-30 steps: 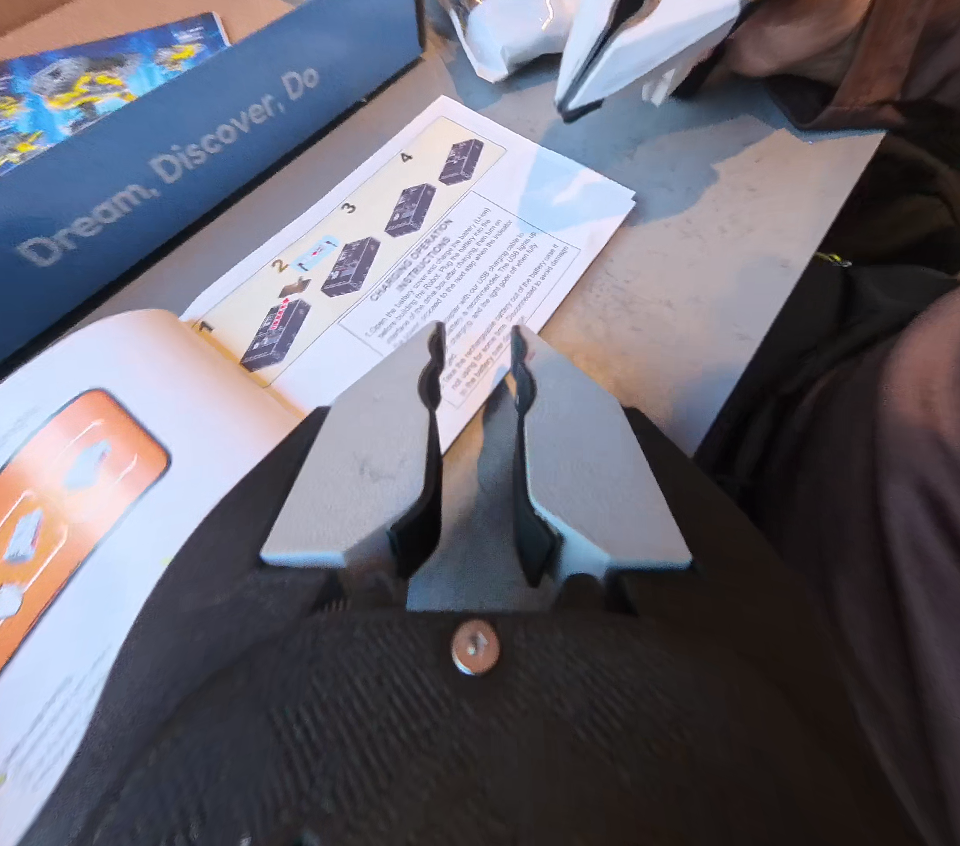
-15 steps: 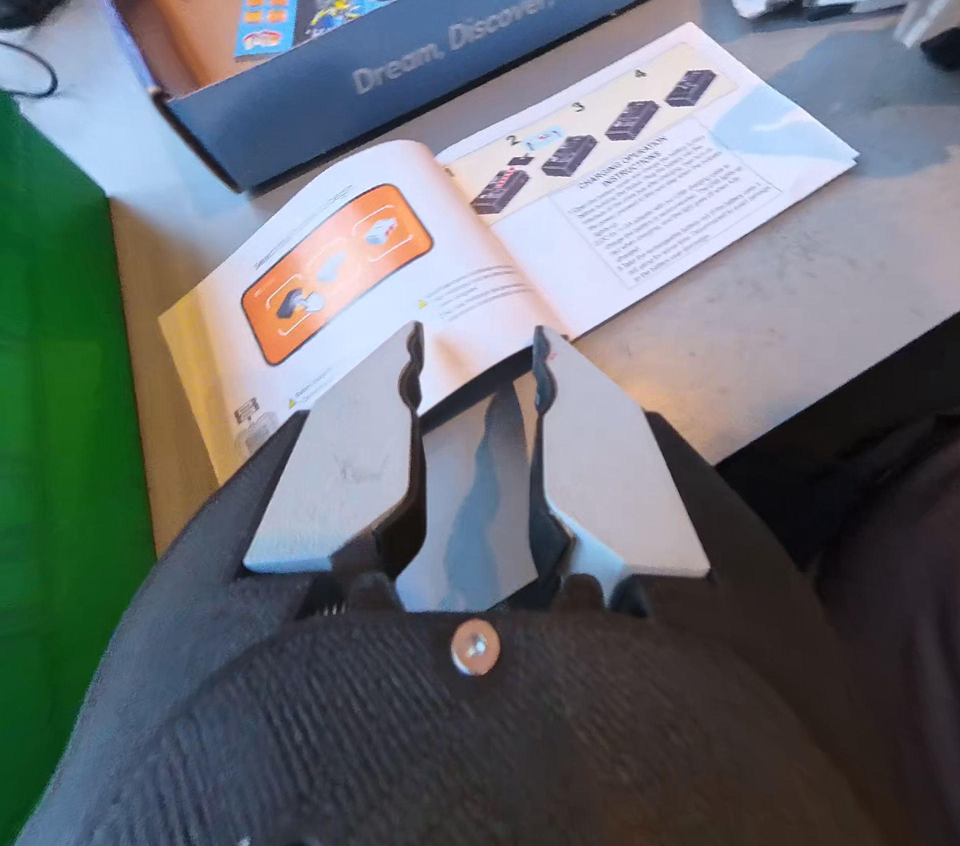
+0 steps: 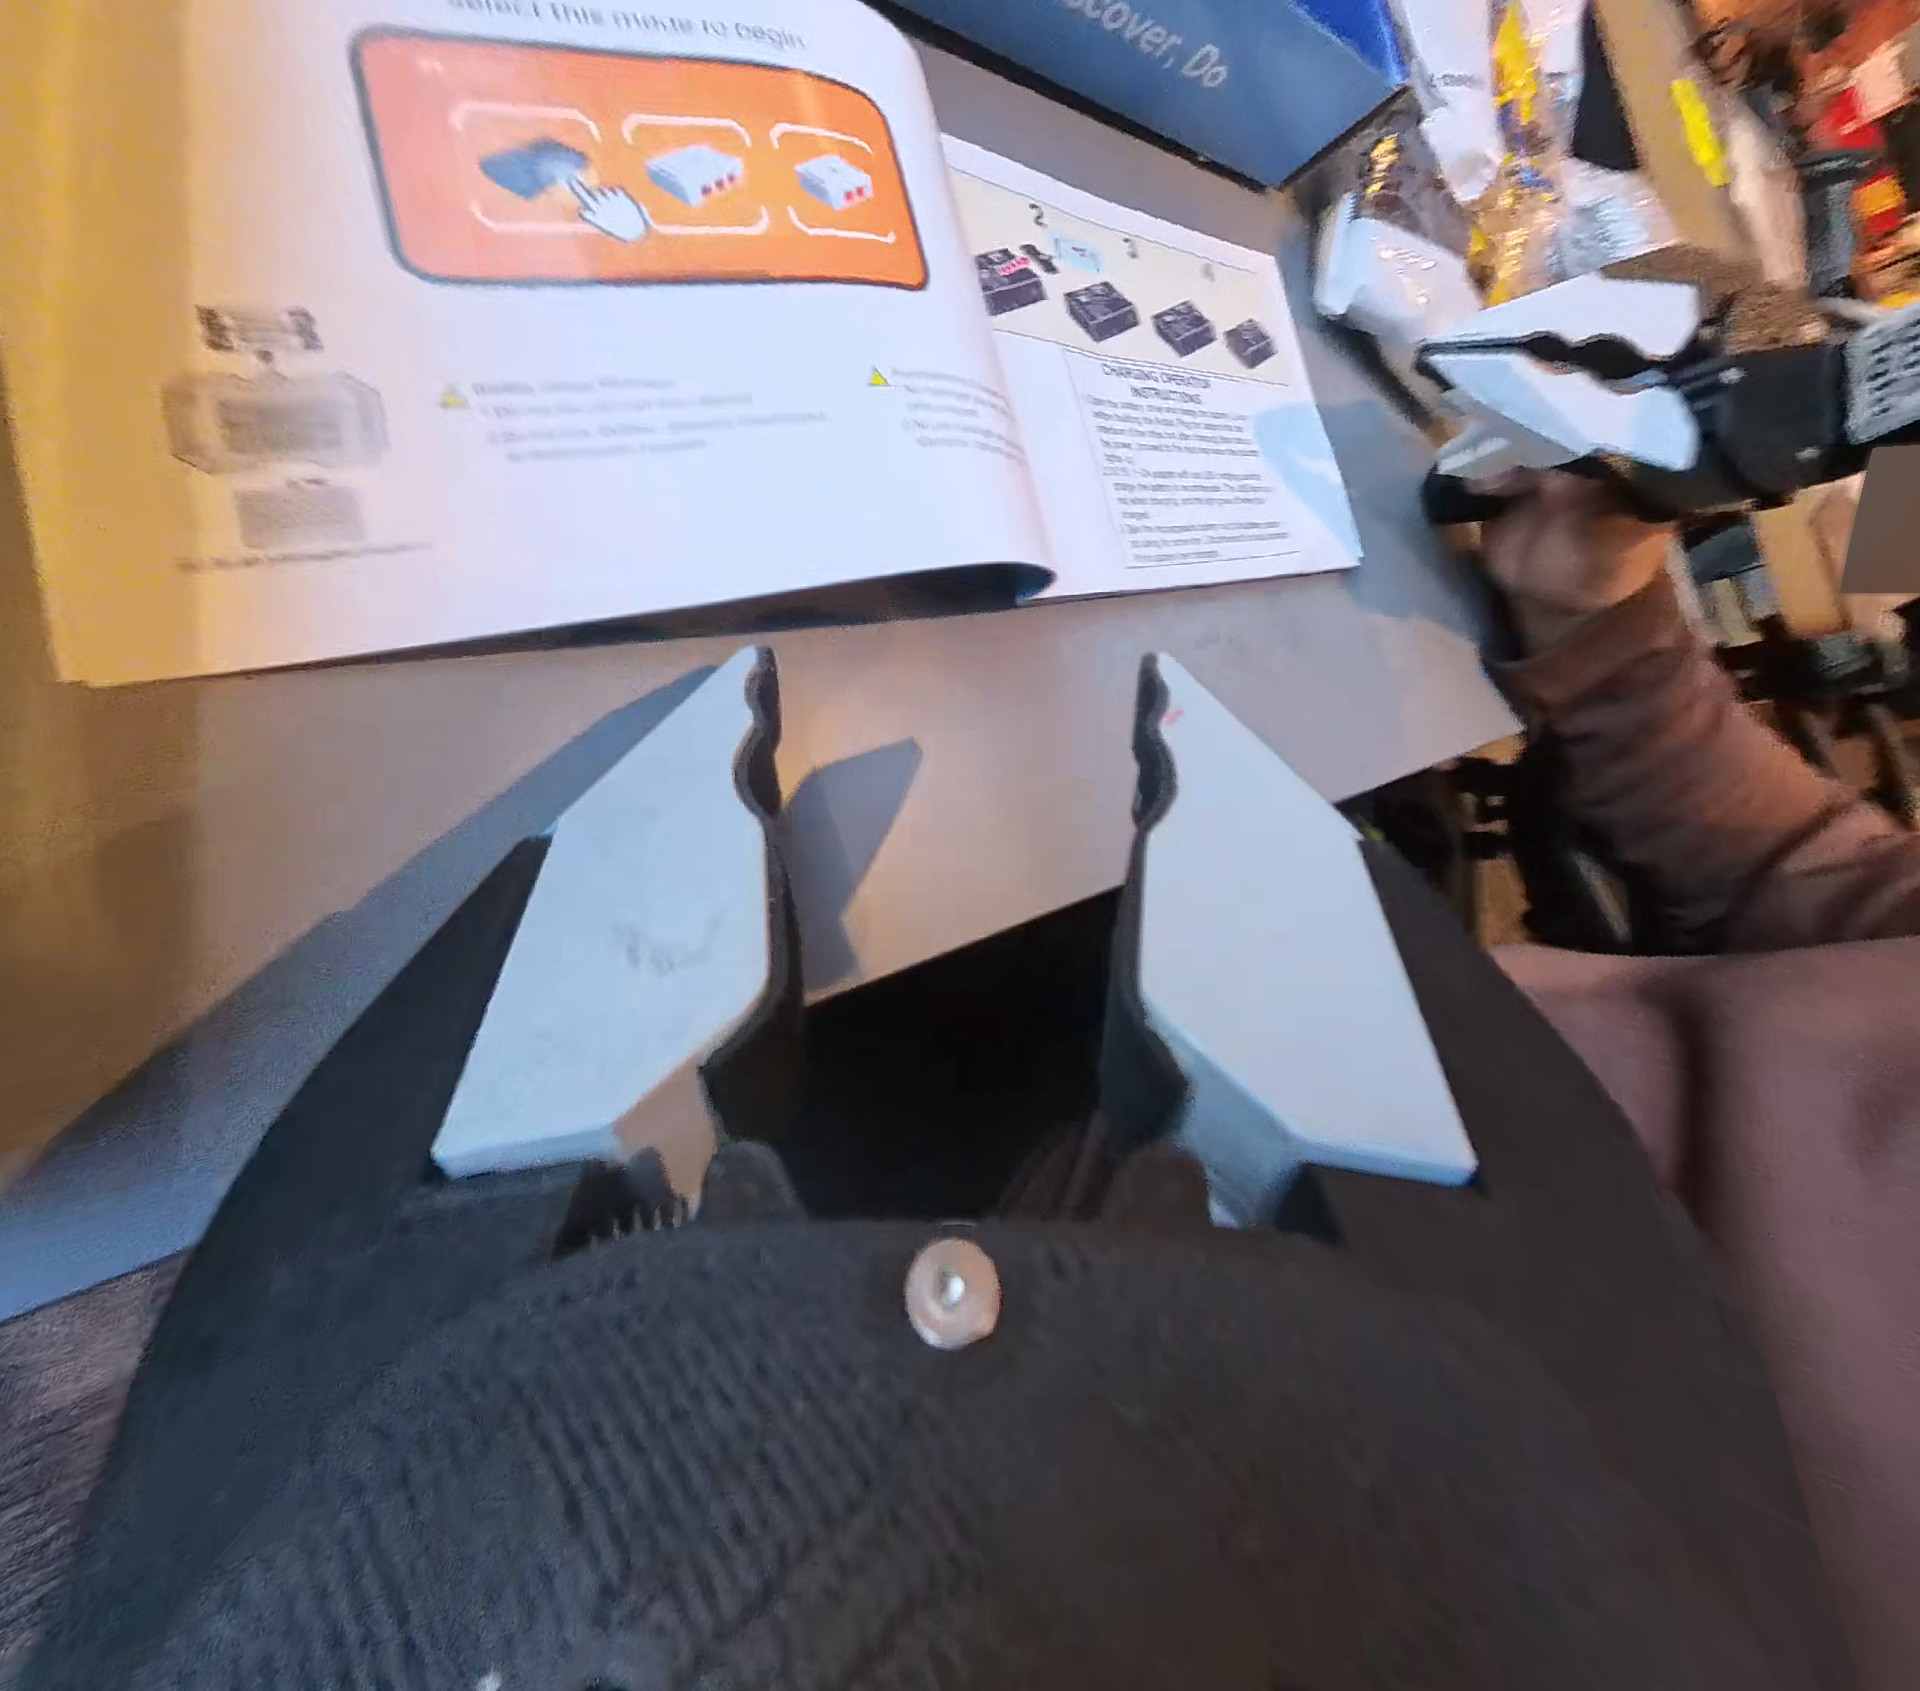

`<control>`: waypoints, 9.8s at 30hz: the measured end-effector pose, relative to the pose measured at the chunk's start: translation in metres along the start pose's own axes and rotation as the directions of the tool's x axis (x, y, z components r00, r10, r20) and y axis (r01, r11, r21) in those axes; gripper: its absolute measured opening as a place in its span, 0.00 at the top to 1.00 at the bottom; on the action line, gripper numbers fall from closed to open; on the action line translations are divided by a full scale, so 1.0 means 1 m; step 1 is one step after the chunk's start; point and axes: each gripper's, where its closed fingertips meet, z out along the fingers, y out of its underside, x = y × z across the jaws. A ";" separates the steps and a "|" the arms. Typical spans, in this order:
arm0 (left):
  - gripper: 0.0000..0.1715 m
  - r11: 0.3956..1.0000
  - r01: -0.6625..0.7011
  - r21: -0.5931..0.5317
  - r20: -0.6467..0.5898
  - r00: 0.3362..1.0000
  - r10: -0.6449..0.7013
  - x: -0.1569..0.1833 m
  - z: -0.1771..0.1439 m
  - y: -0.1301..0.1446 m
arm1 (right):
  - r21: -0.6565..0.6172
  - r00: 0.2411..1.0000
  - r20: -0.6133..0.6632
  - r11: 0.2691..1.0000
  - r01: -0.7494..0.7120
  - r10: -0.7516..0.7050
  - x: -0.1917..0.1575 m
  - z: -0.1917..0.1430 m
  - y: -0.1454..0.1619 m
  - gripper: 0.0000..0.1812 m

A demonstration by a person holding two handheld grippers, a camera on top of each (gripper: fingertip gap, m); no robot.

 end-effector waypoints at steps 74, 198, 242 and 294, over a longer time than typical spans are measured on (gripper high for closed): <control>0.87 0.699 -0.713 -0.048 0.044 0.698 0.715 0.045 0.078 0.016 | -0.305 1.000 0.003 0.952 0.030 -0.030 0.003 0.029 0.043 0.98; 1.00 0.934 -0.346 0.086 0.393 0.874 0.287 -0.047 0.032 -0.053 | -0.284 0.981 0.111 0.941 0.183 -0.157 -0.035 0.050 0.029 1.00; 0.73 0.724 -0.652 0.223 0.281 0.755 0.593 0.119 -0.020 -0.044 | -0.176 0.842 -0.535 0.984 -0.027 -0.072 0.043 -0.123 0.037 0.99; 0.67 0.558 -0.819 -0.133 0.203 0.529 0.824 0.077 0.094 0.007 | -0.347 0.879 -0.010 0.822 -0.450 0.477 0.001 0.033 0.045 0.97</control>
